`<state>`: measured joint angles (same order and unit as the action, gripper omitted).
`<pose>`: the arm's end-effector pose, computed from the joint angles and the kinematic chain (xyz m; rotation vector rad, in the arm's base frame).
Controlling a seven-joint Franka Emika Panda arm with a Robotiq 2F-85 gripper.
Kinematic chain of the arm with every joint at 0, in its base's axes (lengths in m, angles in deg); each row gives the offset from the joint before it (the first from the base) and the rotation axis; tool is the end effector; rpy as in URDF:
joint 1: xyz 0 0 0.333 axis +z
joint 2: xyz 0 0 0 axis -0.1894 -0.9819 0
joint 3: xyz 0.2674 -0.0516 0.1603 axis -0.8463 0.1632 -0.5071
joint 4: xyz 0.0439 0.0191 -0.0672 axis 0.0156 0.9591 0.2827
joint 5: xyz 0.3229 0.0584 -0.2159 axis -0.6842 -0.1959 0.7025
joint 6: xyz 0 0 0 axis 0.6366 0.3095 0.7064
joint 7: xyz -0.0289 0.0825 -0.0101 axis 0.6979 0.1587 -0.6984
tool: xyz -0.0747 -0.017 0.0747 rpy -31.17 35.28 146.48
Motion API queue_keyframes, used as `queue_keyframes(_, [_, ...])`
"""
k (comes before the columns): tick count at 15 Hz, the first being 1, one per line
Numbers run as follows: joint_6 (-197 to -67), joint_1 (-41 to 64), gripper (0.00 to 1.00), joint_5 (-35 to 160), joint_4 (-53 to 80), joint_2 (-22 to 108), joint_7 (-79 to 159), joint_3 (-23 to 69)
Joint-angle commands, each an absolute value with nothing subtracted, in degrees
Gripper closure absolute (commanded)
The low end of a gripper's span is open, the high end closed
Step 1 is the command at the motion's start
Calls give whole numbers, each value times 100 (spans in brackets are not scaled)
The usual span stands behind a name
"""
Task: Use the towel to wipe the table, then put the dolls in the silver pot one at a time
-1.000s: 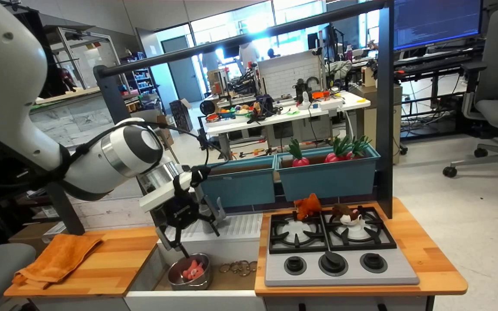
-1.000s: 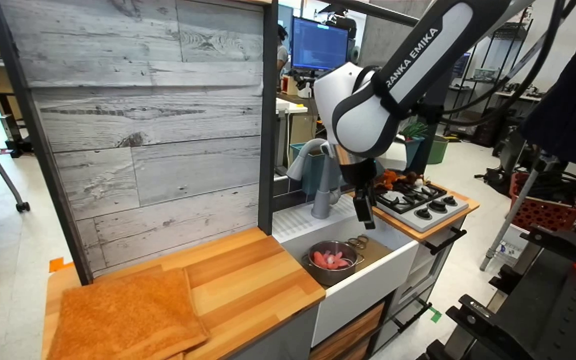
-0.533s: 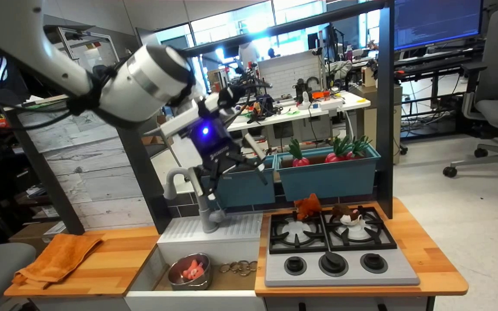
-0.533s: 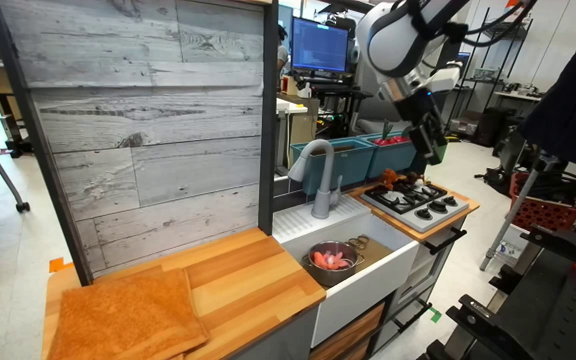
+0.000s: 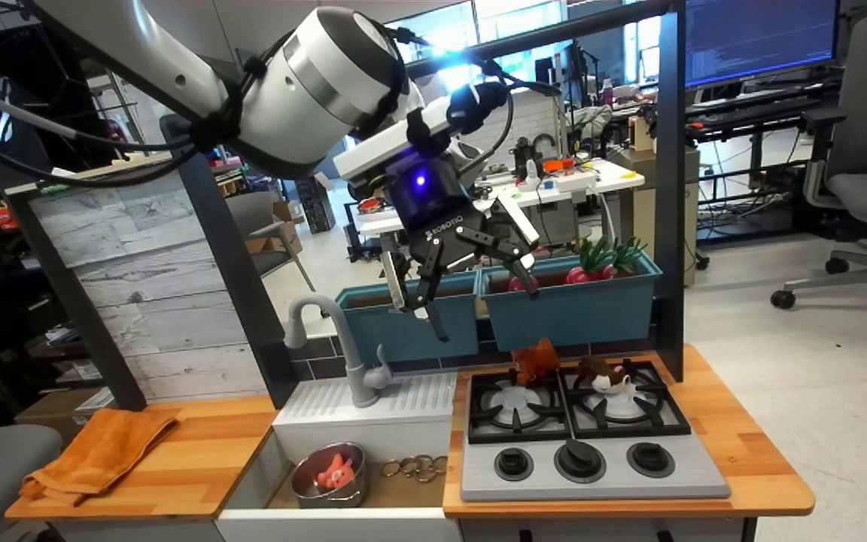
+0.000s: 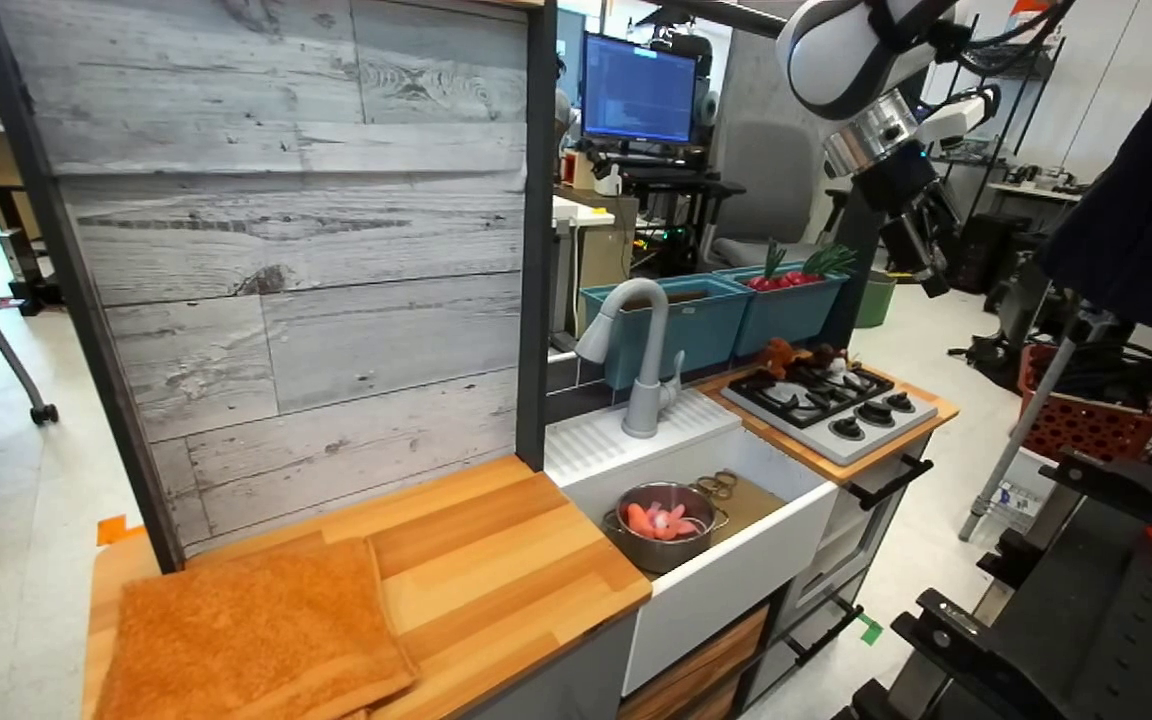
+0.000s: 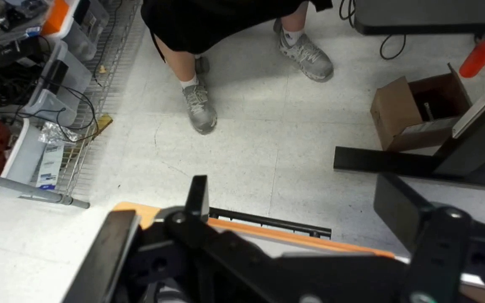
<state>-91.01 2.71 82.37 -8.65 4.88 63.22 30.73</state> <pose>0.6518 -0.2419 0.1805 2.6175 0.2034 -0.9420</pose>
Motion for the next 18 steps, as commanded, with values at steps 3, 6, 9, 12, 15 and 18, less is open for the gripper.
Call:
queue_keyframes(3, [-11383, 42, 0, 8156, -321, 530, 5871, 2797])
queue_keyframes(6, [-12028, -200, 0, 7653, -432, 459, 5930, 2635])
queue_keyframes(9, [-12565, -484, 0, 7080, -502, 438, 6044, 2459])
queue_keyframes(12, [-12982, -816, 0, 6485, -627, 384, 6214, 2193])
queue_keyframes(15, [-13619, -948, 0, 6239, -731, 191, 6323, 2118])
queue_keyframes(18, [-13399, -842, 0, 6368, -593, 281, 6234, 2282])
